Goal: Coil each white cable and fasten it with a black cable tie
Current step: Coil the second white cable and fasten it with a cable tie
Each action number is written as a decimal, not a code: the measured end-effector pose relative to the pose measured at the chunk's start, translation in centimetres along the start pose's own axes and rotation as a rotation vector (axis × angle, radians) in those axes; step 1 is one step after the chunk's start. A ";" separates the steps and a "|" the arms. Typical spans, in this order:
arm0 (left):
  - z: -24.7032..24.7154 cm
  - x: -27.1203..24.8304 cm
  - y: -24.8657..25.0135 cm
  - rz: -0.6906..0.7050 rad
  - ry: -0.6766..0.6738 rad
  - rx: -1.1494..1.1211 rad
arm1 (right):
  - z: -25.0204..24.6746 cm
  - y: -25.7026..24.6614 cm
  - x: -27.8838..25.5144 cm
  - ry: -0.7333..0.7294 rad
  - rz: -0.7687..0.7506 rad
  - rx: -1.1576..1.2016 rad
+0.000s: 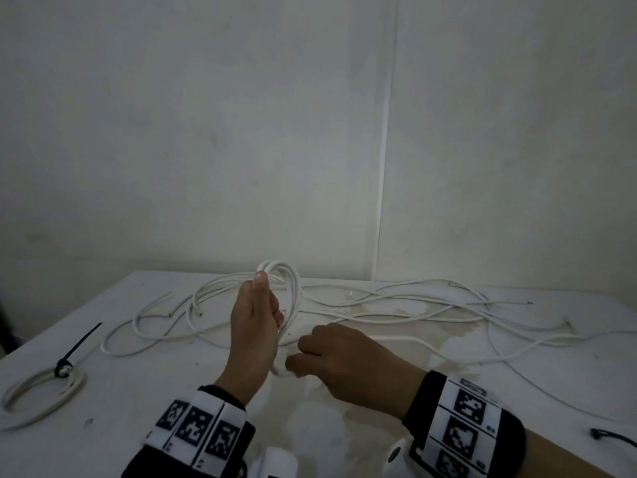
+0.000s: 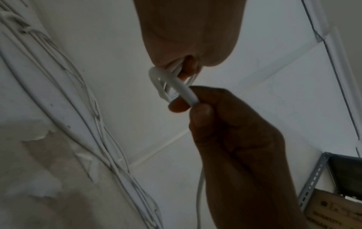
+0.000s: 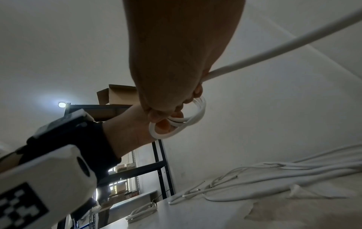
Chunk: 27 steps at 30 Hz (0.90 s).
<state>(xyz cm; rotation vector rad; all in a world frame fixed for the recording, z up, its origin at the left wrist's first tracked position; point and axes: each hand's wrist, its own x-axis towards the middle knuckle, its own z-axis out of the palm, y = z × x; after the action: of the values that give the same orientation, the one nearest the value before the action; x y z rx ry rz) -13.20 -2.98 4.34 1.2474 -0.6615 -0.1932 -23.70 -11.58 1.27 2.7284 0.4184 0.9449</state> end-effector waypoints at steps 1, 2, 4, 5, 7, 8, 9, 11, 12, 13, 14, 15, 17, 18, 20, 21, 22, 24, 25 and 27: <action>0.0 0.1 0.1 -0.009 0.006 -0.012 | -0.1 0.0 0.0 -0.009 0.004 0.000; 0.0 0.3 0.3 -0.021 0.026 -0.038 | 0.0 0.1 -0.1 -0.016 0.009 0.003; -0.3 0.9 0.9 -0.050 0.085 -0.116 | 0.3 0.6 -0.7 -0.030 0.052 0.012; -0.6 1.2 1.2 -0.059 0.108 -0.159 | 0.5 1.0 -1.1 -0.032 0.091 0.009; -1.0 1.6 1.7 -0.068 0.133 -0.230 | 0.9 1.8 -1.8 -0.033 0.164 0.011; -1.1 1.7 1.8 -0.071 0.134 -0.247 | 1.1 2.1 -2.1 -0.034 0.174 0.014; -1.0 1.6 1.7 -0.072 0.127 -0.246 | 1.2 2.1 -2.3 -0.038 0.165 0.017; -0.5 1.3 1.3 -0.059 0.084 -0.198 | 1.2 1.5 -2.1 -0.036 0.109 -0.002; -0.2 0.9 0.9 -0.042 0.044 -0.154 | 1.0 1.1 -1.7 -0.021 0.077 -0.006; 0.0 0.5 0.4 -0.021 -0.011 -0.092 | 0.8 0.8 -1.2 0.006 0.048 -0.004; 0.1 0.1 0.0 0.001 -0.076 -0.015 | 0.6 0.7 -0.7 0.043 0.024 -0.002; 0.2 -0.4 -0.5 0.016 -0.140 0.063 | 0.3 0.8 -0.2 0.072 0.011 -0.001; 0.1 -0.9 -1.1 0.033 -0.241 0.188 | 0.0 1.6 0.6 0.105 0.006 0.004; 0.0 -1.0 -1.3 0.040 -0.269 0.230 | -0.1 2.1 0.8 0.110 0.008 0.004; -0.2 -0.9 -1.2 0.043 -0.293 0.282 | -0.2 2.8 1.0 0.109 0.029 0.006; -0.3 -0.8 -1.0 0.040 -0.305 0.295 | -0.2 3.0 1.0 0.119 0.040 0.005; -0.4 -0.8 -0.9 0.038 -0.321 0.304 | -0.2 3.3 1.0 0.138 0.051 0.006; -0.7 -0.9 -0.6 0.033 -0.354 0.321 | -0.3 3.6 1.0 0.189 0.078 0.017; -0.9 -0.9 -0.5 0.026 -0.370 0.328 | -0.3 3.8 1.0 0.216 0.096 0.034; -1.0 -1.0 -0.3 0.000 -0.396 0.333 | -0.4 4.3 1.0 0.243 0.130 0.070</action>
<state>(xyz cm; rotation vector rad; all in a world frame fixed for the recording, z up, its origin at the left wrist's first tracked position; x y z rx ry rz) -13.33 -1.80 3.53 1.5450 -1.0670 -0.3451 -22.35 -15.23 3.45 2.7391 0.3232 1.3272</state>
